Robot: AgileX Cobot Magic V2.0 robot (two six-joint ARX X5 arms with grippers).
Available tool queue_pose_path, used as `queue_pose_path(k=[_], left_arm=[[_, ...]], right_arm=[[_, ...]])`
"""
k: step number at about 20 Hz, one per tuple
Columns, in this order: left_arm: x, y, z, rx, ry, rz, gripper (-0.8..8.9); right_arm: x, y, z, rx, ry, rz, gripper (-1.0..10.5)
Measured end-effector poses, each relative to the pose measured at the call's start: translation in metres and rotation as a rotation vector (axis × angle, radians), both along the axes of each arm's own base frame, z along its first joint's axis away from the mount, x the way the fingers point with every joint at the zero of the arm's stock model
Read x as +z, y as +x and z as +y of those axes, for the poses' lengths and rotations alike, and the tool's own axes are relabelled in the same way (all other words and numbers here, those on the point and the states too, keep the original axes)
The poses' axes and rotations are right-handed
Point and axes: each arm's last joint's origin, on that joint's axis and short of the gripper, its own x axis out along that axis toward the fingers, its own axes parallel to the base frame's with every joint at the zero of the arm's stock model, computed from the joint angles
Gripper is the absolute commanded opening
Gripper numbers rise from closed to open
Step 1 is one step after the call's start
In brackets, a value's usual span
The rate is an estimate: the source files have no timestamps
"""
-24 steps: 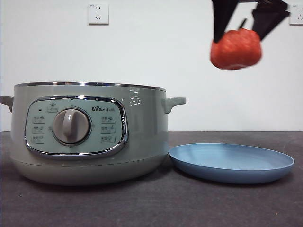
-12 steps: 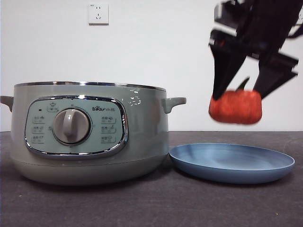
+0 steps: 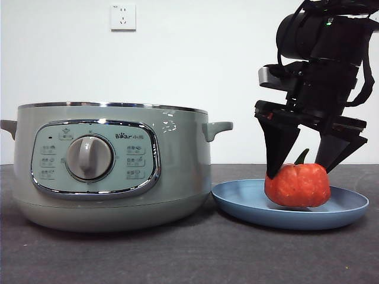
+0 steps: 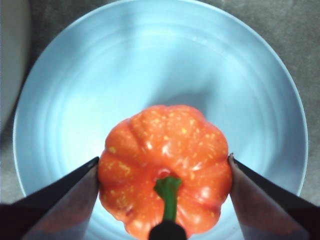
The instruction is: Take the pumpkin out from the steamer,put the pumpkin in the blue plate,close the lid
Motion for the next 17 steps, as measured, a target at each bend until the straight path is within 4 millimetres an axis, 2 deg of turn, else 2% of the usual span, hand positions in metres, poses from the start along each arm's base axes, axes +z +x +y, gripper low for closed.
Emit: queue_pose_path(k=[3,5,10,13,17], left_arm=[[0.000,0.000,0.000,0.000,0.000,0.000,-0.08],[0.000,0.000,0.000,0.000,0.001,0.000,-0.08],[-0.001,0.003,-0.003,-0.035,-0.007,0.017,-0.08],[-0.004,0.007,-0.006,-0.074,-0.015,0.039,-0.08],[-0.007,0.013,-0.010,-0.094,-0.013,0.065,-0.08]], right_arm=[[0.000,-0.002,0.002,0.005,-0.012,0.010,3.3],[-0.001,-0.002,0.002,0.007,-0.014,0.010,4.3],[-0.001,-0.003,0.002,0.007,-0.015,0.011,4.6],[-0.001,-0.005,0.001,0.007,-0.025,0.033,6.0],[0.012,-0.009,-0.001,0.002,-0.008,-0.003,6.0]])
